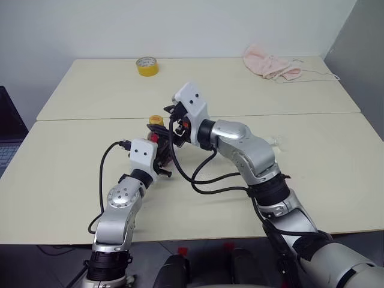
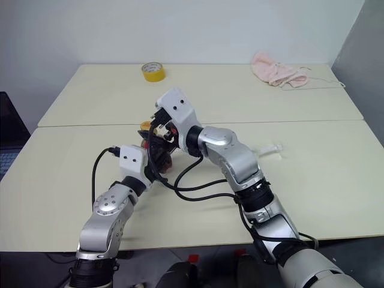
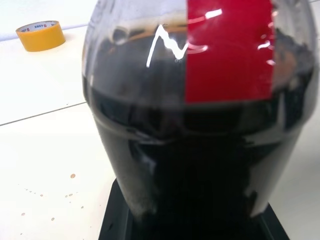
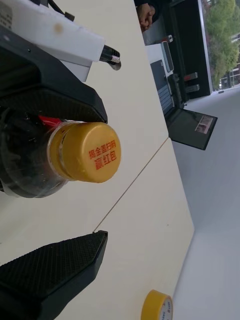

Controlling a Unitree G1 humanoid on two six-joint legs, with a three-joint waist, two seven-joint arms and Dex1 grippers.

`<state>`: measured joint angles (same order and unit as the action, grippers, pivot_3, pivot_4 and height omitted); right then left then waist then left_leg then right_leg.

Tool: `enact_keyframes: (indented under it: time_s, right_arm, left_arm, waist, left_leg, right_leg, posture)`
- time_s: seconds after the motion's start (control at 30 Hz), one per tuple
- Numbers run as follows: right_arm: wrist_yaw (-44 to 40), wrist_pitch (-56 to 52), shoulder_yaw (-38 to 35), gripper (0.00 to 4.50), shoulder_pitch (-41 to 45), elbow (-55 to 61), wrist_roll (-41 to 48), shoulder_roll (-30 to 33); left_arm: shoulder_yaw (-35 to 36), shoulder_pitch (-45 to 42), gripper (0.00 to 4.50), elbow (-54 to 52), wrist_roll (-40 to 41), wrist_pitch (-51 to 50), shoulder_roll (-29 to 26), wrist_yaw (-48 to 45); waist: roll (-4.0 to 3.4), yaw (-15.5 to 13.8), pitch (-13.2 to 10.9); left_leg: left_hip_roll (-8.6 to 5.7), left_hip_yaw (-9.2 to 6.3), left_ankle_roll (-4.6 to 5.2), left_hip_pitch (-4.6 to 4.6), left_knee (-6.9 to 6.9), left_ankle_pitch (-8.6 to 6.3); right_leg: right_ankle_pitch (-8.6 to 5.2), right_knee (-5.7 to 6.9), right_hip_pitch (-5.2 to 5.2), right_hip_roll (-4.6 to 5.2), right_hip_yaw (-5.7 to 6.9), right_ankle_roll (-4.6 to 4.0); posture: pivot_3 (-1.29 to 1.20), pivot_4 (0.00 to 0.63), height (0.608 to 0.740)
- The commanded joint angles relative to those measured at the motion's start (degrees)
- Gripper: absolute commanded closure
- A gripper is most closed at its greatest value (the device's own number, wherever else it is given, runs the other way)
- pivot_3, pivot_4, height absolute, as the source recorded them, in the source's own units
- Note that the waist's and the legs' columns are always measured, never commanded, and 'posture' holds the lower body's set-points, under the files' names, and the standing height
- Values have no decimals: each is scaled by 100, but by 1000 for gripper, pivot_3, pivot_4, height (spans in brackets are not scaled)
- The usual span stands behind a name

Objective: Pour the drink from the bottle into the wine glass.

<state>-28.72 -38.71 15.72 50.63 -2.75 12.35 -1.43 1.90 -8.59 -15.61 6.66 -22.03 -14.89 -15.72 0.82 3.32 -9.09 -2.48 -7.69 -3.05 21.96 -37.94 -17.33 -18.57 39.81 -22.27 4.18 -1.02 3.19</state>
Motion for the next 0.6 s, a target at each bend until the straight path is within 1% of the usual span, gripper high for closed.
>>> enact_keyframes:
  time_s: [0.03, 0.1, 0.2, 0.37, 0.4, 0.6]
  right_arm:
    - [18, 150, -62, 863, 153, 114, 11, -96]
    - [19, 155, -70, 863, 151, 104, 21, -105]
    - [27, 157, -118, 1391, 139, 103, 65, -142]
    - [-63, 108, -170, 3122, 115, 111, 152, -167]
    - [-103, 119, -177, 3233, 102, 118, 177, -169]
    - [-473, 412, -268, 3233, -19, 132, 454, -217]
  left_arm:
    - [36, -98, 3745, -200, 3, 190, -25, -2]
    - [36, -96, 3745, -203, 2, 189, -25, 0]
    - [39, -90, 3745, -223, 1, 174, -27, 6]
    - [43, -82, 3745, -248, 3, 153, -32, 12]
    - [44, -82, 3745, -248, 2, 152, -31, 15]
    - [52, -77, 3746, -254, 6, 144, -24, 28]
  waist:
    - [0, 0, 0]
    - [0, -1, 0]
    - [0, 0, 0]
    - [0, -1, 0]
    - [0, -1, 0]
    - [0, 0, 0]
  left_leg:
    - [0, 0, 0, 0, 0, 0]
    - [0, 0, 0, 0, 0, 0]
    - [0, 0, 0, 0, 0, 0]
    - [0, -1, 0, 0, 1, 0]
    - [0, -1, 0, 0, 1, 0]
    - [0, -1, 0, 0, 0, 0]
  right_leg:
    - [0, 0, 0, 0, 0, 0]
    - [0, 0, 0, 0, 0, 0]
    - [0, 0, 0, 0, 0, 0]
    - [0, 0, 0, 0, 0, 0]
    - [0, 0, 0, 0, 0, 0]
    - [0, 0, 0, 0, 0, 0]
  posture:
    - [0, 150, 740]
    - [0, 150, 740]
    - [0, 150, 740]
    - [0, 150, 740]
    - [0, 150, 740]
    - [0, 150, 740]
